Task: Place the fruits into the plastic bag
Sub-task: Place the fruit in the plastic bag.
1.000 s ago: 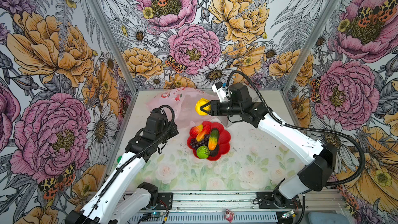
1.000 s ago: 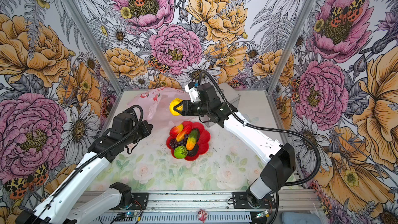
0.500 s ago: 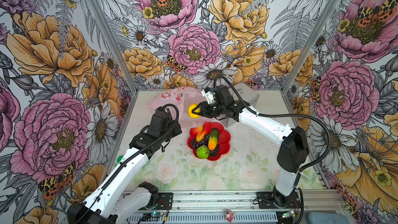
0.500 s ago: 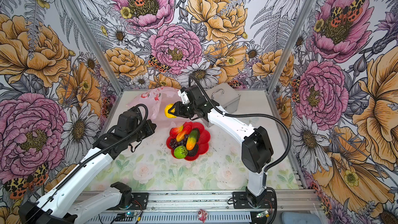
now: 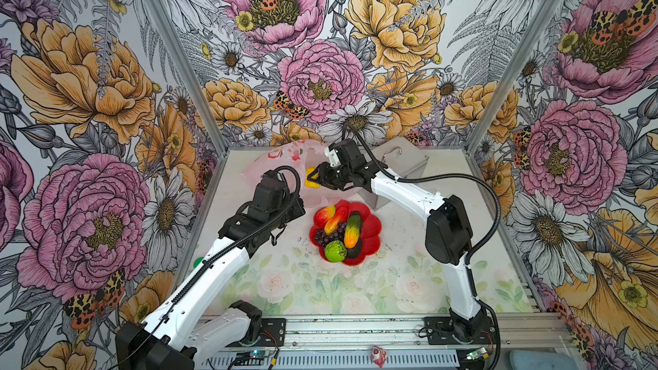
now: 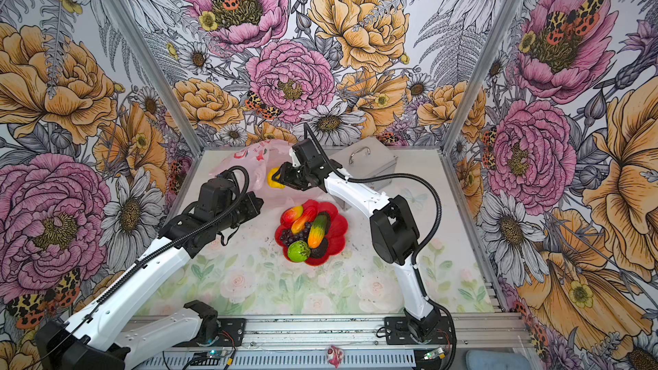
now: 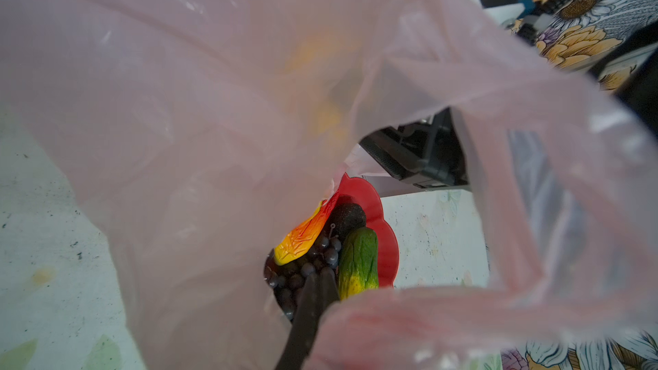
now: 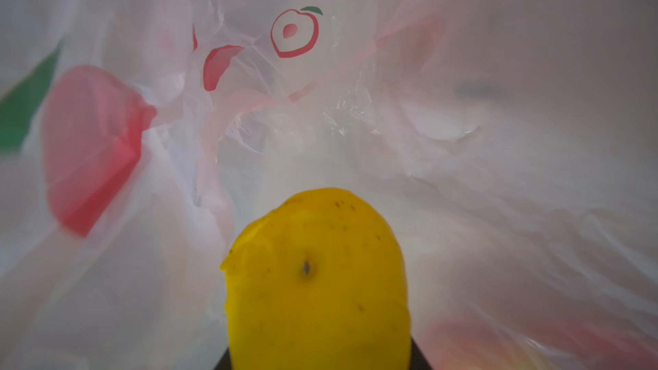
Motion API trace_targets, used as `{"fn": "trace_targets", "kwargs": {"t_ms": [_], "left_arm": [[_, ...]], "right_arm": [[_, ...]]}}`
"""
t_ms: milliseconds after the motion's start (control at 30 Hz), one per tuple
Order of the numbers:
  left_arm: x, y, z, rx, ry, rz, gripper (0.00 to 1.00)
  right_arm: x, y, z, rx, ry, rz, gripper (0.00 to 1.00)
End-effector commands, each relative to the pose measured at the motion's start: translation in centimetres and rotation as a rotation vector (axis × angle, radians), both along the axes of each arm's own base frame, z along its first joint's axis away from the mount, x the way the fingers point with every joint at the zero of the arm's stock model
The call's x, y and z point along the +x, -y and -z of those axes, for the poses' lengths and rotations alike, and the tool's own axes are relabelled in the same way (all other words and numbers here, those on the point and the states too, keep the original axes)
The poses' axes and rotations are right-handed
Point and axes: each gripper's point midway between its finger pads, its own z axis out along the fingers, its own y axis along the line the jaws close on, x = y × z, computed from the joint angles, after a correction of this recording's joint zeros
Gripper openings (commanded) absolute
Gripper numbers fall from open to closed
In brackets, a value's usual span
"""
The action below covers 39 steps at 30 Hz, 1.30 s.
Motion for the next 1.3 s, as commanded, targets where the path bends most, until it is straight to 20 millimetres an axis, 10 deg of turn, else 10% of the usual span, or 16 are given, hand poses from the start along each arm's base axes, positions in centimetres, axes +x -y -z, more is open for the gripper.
{"fn": "trace_targets", "kwargs": {"t_ms": [0, 367, 800, 933, 1267], "left_arm": [[0.3, 0.4, -1.1, -0.027, 0.031, -0.005, 0.00], [0.2, 0.4, -0.7, -0.031, 0.019, 0.001, 0.00], [0.4, -0.9, -0.3, -0.058, 0.001, -0.040, 0.00], [0.4, -1.1, -0.2, -0.061, -0.002, -0.050, 0.00], [0.2, -1.4, -0.3, -0.071, 0.005, -0.075, 0.00]], "right_arm": [[1.9, 0.1, 0.4, 0.026, -0.028, 0.062, 0.28], [3.8, -0.3, 2.2, 0.033, -0.053, 0.079, 0.41], [3.5, -1.7, -2.3, 0.096, 0.050, -0.014, 0.73], [2.8, -1.7, -3.5, 0.096, 0.093, -0.048, 0.99], [2.2, -1.8, -4.7, 0.110, 0.124, -0.094, 0.99]]}}
